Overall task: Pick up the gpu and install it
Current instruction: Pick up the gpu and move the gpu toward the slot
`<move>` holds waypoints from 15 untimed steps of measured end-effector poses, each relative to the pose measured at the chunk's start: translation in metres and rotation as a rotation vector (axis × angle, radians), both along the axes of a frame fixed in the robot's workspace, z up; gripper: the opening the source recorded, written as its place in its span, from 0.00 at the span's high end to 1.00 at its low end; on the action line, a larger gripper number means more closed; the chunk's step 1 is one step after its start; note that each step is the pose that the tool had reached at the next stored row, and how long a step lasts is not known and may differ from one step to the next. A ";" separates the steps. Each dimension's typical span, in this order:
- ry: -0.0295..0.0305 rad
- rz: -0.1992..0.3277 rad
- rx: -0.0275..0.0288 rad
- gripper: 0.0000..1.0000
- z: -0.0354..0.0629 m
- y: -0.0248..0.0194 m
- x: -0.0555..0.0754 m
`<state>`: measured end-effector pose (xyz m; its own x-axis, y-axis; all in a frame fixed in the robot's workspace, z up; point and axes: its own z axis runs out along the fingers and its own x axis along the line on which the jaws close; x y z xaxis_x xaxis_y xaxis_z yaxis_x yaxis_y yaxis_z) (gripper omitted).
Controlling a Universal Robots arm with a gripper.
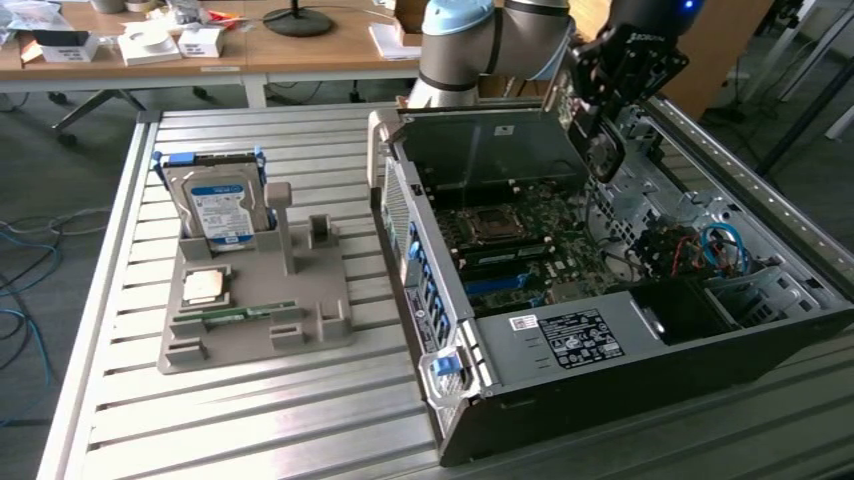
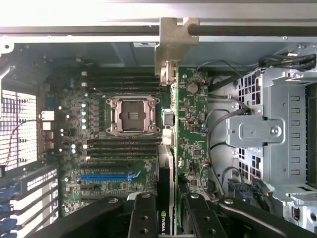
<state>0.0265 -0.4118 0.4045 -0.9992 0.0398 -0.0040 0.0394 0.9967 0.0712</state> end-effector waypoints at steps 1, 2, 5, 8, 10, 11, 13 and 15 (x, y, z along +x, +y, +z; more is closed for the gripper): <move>0.0000 0.000 -0.0002 0.74 -0.0017 0.0000 0.000; 0.0000 0.001 -0.0001 0.74 -0.0035 0.0000 0.000; 0.0000 0.002 -0.0001 0.74 -0.0091 0.0000 0.000; 0.0000 0.002 -0.0001 0.74 -0.0145 0.0000 0.000; 0.0000 0.003 -0.0001 0.74 -0.0180 0.0000 0.000; 0.0000 0.003 0.0001 0.74 -0.0199 0.0000 0.000; 0.0000 0.003 0.0000 0.74 -0.0225 0.0000 0.000; 0.0001 0.003 -0.0002 0.74 -0.0226 0.0000 0.000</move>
<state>0.0265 -0.4118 0.3819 -0.9993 0.0370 -0.0039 0.0366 0.9968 0.0710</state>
